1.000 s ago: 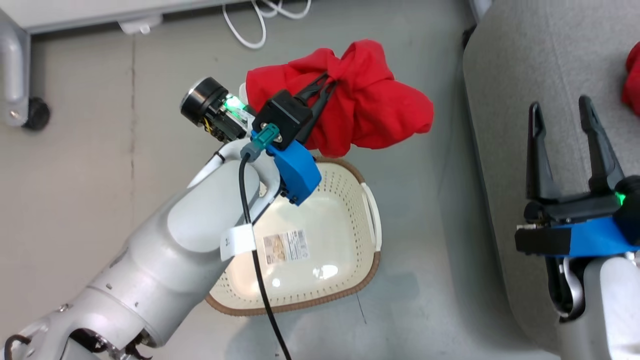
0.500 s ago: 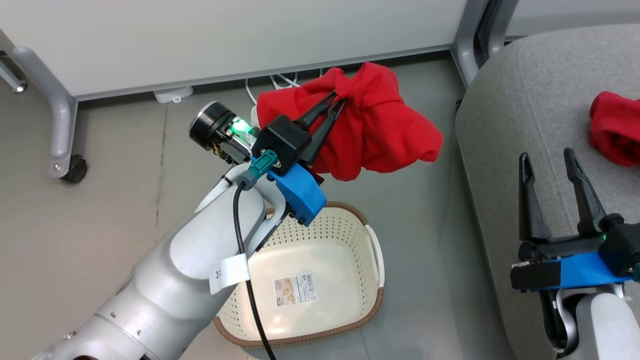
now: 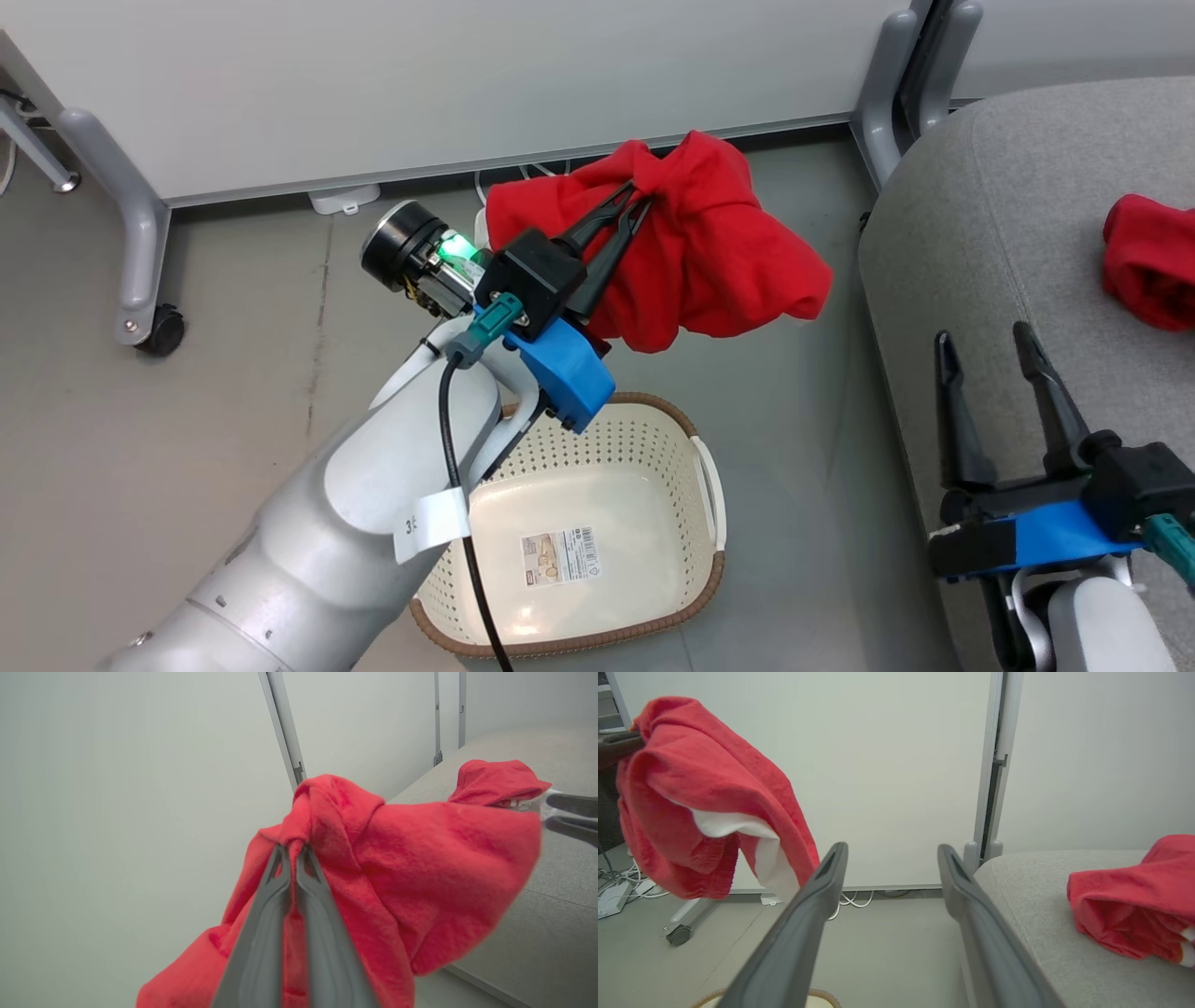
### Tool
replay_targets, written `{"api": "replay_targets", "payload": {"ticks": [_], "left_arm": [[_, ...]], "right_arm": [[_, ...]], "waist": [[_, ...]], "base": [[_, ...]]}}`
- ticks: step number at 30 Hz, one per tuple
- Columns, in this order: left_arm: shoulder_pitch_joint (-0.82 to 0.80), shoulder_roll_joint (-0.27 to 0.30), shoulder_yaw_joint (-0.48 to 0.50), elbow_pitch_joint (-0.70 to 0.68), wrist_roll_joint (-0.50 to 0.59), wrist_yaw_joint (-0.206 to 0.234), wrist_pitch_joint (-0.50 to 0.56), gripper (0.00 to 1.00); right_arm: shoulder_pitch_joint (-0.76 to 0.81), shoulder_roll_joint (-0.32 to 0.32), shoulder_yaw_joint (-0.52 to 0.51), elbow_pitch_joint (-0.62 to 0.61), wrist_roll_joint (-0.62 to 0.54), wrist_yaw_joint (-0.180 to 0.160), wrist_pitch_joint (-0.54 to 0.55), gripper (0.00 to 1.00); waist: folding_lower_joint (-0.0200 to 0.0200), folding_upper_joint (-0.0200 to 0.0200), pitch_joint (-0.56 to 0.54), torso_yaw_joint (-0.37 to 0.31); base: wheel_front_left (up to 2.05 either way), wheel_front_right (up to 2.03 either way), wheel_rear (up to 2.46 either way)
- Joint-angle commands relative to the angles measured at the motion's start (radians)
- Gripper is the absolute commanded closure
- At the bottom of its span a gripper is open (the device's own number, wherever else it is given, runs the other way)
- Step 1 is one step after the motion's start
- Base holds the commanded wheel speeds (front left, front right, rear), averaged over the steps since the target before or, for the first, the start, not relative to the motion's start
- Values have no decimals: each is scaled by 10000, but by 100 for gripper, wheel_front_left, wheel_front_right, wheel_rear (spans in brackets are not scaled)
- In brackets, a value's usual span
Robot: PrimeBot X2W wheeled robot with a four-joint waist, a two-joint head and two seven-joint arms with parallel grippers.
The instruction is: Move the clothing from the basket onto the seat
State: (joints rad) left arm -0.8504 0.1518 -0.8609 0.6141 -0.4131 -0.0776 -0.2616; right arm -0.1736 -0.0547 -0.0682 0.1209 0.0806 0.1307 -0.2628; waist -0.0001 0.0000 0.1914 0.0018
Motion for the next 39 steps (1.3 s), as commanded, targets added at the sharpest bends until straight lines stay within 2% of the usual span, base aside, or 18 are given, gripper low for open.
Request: {"api": "replay_targets", "payload": {"ticks": [1,11,22,27,36,37,38,39], "left_arm": [[114,-41,65,-53,53,-16,-49,100],[137,-261,147,-66,288,-151,-50,100],[89,-548,233,-85,467,-260,-50,100],[52,-651,287,-85,522,-286,-50,100],[127,-746,411,-90,621,-354,-50,100],[163,-759,458,-98,659,-371,-50,100],[176,-764,478,-97,673,-378,-50,100],[176,-764,478,-97,673,-378,-50,100]], "right_arm": [[151,21,162,87,23,1,-31,0],[-111,26,1781,796,240,1,-31,0],[-1172,18,3353,1588,562,1,-32,0],[-1860,19,3648,1710,665,1,-32,0],[-2330,38,3491,1380,720,1,-32,0],[-2340,39,3431,1313,690,1,-32,44],[-2331,41,3400,1281,677,1,-31,81],[-2331,41,3400,1281,677,1,-31,81]], "waist": [[1,0,5,38],[1,0,67,287],[1,0,176,526],[1,0,242,606],[1,0,324,691],[1,0,336,701],[1,0,340,700],[1,0,340,700]], "base": [[0,0,0],[0,0,0],[0,0,0],[0,0,0],[0,0,0],[0,0,0],[0,0,0],[0,0,0]]}}
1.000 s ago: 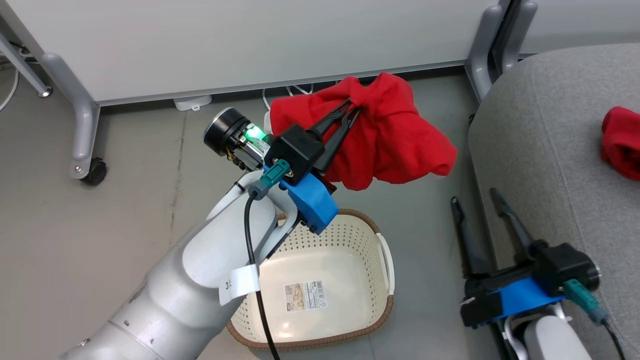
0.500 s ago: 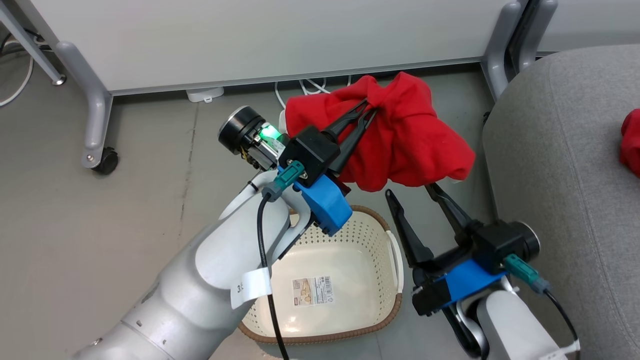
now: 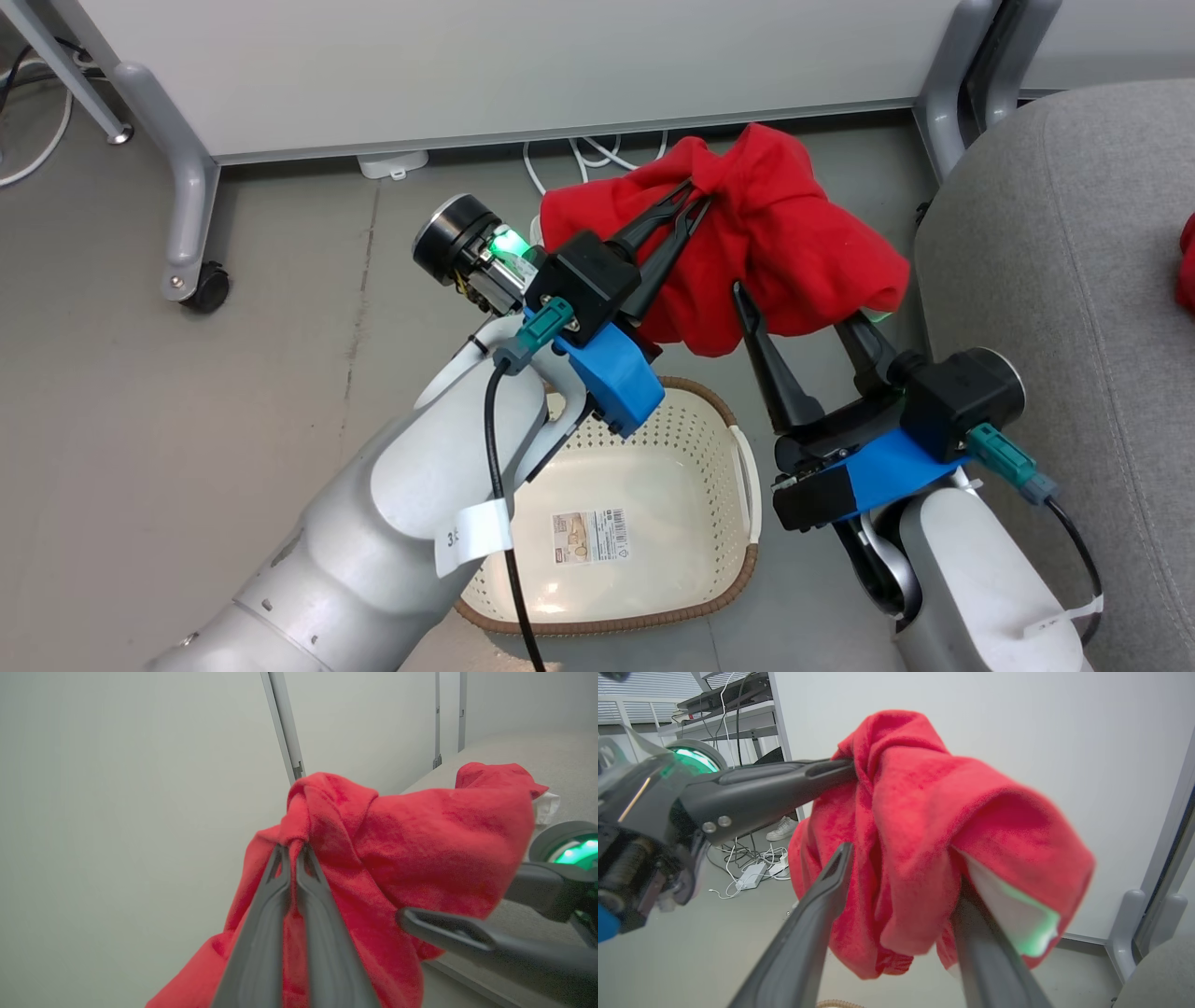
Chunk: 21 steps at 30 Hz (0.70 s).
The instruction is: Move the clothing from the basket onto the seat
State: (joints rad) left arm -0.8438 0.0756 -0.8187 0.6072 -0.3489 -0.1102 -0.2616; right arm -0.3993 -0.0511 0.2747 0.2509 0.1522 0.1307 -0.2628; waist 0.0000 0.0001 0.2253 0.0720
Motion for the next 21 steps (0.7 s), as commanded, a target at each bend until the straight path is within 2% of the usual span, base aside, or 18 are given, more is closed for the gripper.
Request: {"api": "replay_targets", "payload": {"ticks": [1,2,18,19,20,21], "left_arm": [[118,-11,79,-30,53,-48,-50,100],[128,-14,104,-24,73,-48,-50,100],[231,-75,268,145,231,-142,-49,100],[217,-80,279,155,228,-143,-50,60],[188,-88,325,79,278,-128,-50,0],[211,-89,349,67,296,-129,-49,0]], "right_arm": [[-65,6,-40,-41,-40,1,-32,90],[-45,7,-42,-67,-35,1,-32,100],[9,10,-122,-144,33,1,-32,100],[11,10,-137,-138,19,1,-32,100],[11,10,-151,-141,8,1,-32,100],[14,10,-163,-136,-10,1,-32,100]], "waist": [[0,-1,5,-3],[0,-1,8,-7],[0,-1,3,-78],[0,-1,3,-76],[0,-1,8,-74],[0,-1,8,-73]], "base": [[0,0,0],[0,0,0],[0,0,0],[0,0,0],[0,0,0],[0,0,0]]}}
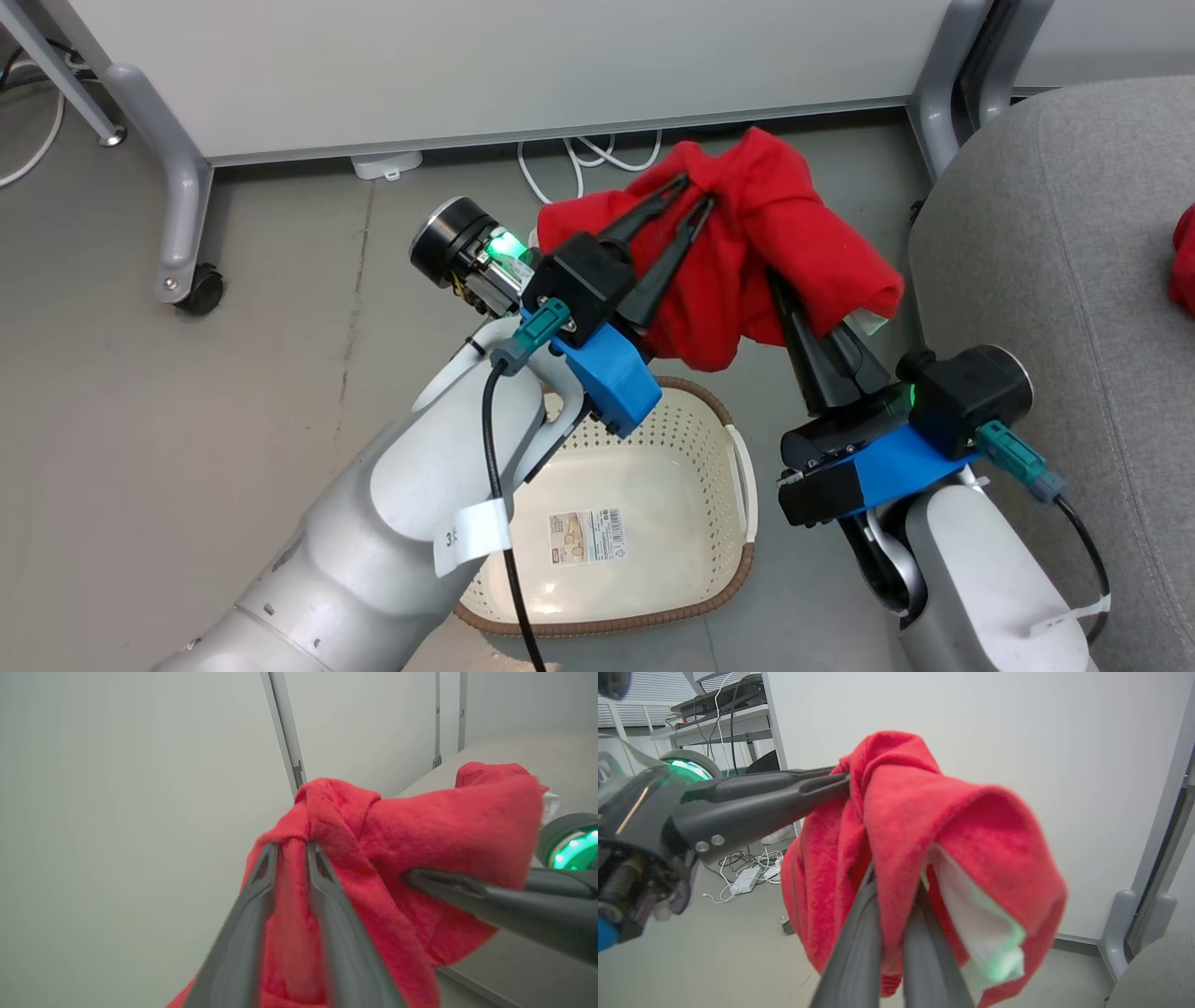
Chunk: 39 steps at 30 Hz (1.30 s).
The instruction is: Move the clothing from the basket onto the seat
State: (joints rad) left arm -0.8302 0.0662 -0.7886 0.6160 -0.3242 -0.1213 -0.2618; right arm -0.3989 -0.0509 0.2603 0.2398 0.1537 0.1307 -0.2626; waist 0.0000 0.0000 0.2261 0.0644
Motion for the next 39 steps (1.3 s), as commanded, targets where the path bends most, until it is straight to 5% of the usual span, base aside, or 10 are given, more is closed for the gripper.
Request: {"api": "replay_targets", "payload": {"ticks": [1,20,39], "left_arm": [[100,3,72,-34,77,-20,-47,0],[249,-24,400,-167,475,-34,-47,0],[202,166,35,-349,769,-89,-37,0]], "right_arm": [[15,8,-32,-20,-32,1,-34,100],[-134,5,-309,-147,-185,1,-34,100],[-463,-302,-2102,-1218,-363,1,-34,100]], "waist": [[0,0,0,3],[0,0,190,-284],[0,0,1336,-2191]], "base": [[0,0,0],[0,0,0],[0,0,0]]}}
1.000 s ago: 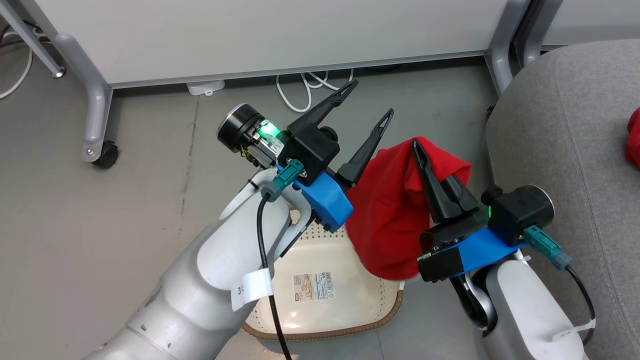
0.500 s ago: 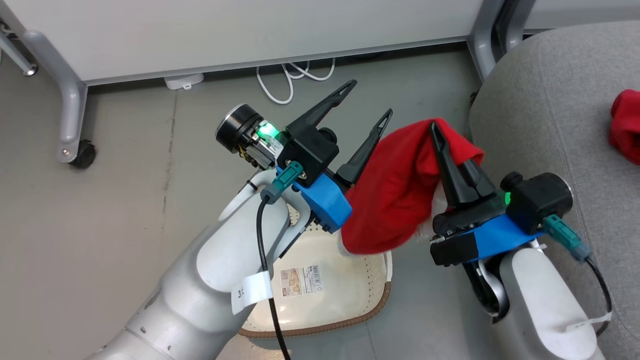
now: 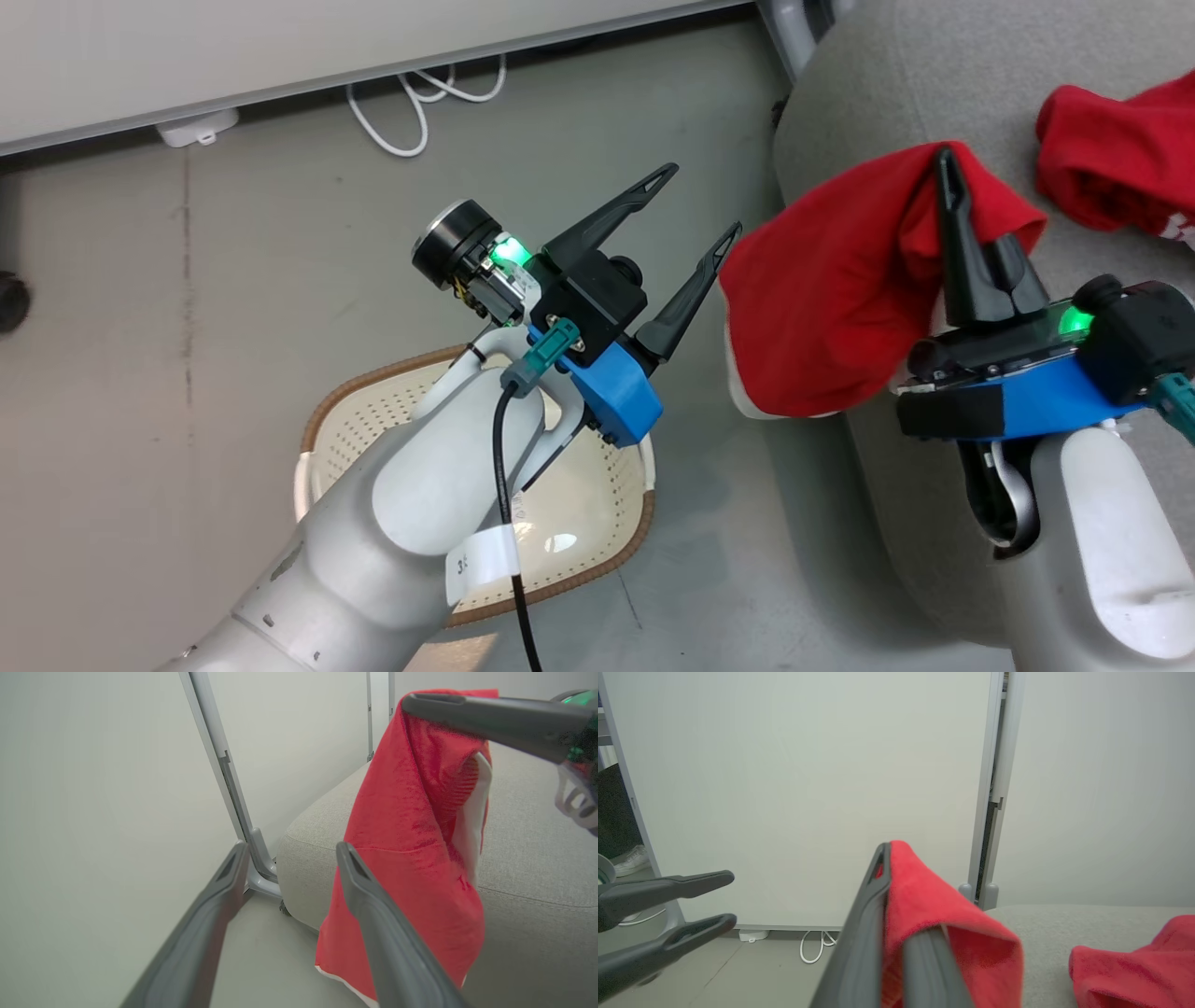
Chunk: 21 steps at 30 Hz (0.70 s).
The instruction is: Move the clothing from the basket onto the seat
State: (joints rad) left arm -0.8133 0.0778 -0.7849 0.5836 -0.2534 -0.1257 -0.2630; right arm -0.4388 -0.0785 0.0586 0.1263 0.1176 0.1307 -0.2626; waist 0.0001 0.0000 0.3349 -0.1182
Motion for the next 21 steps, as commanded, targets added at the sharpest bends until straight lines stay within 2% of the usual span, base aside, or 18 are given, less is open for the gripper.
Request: {"api": "replay_targets", "payload": {"ticks": [1,12,21], "left_arm": [[26,63,-49,-26,56,-48,-28,0],[8,263,-465,-191,-42,-47,-26,0],[-28,342,-705,-267,-159,-51,-26,0]], "right_arm": [[-11,-29,-197,-146,-22,1,-34,100],[579,52,-1255,-550,-44,1,-34,100],[886,179,-1487,-656,-91,1,-34,100]], "waist": [[-1,0,302,-497],[-1,0,802,-1774],[-1,0,869,-2048]], "base": [[0,0,0],[0,0,0],[0,0,0]]}}
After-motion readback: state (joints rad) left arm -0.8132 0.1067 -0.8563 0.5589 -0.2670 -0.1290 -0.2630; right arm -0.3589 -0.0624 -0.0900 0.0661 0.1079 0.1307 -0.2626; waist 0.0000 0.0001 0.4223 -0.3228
